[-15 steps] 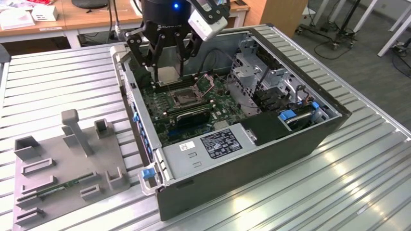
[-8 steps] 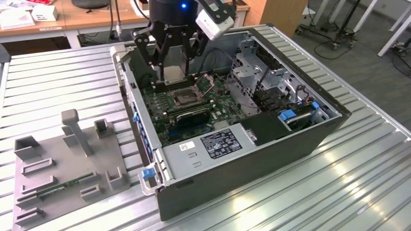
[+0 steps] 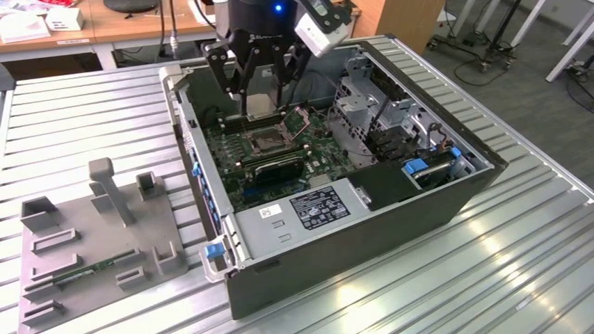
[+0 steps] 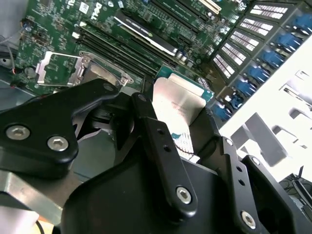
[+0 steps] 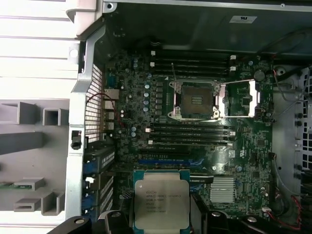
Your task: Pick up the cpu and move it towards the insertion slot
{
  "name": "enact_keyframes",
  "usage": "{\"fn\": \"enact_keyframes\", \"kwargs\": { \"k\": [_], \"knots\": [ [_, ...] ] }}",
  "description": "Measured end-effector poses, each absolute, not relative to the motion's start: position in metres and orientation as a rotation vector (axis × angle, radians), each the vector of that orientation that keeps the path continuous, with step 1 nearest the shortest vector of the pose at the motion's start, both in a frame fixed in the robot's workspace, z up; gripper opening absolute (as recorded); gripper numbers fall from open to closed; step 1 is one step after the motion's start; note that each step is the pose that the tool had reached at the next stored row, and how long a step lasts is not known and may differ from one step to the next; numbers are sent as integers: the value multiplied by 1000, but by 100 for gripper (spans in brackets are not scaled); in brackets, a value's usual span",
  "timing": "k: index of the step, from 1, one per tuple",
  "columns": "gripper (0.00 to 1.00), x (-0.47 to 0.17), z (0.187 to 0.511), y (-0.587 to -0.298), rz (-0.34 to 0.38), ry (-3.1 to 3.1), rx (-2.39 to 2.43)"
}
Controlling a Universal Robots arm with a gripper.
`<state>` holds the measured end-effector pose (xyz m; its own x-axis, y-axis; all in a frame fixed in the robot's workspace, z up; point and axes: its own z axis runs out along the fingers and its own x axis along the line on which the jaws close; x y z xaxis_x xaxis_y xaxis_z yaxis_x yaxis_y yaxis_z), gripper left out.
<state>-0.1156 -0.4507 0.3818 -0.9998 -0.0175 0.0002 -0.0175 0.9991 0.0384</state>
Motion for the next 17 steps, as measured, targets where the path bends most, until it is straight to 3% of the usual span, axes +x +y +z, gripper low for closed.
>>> {"fn": "enact_keyframes", "kwargs": {
  "k": [17],
  "knots": [
    [54,-95,381,-451,-60,-3140,28]
  ]
}}
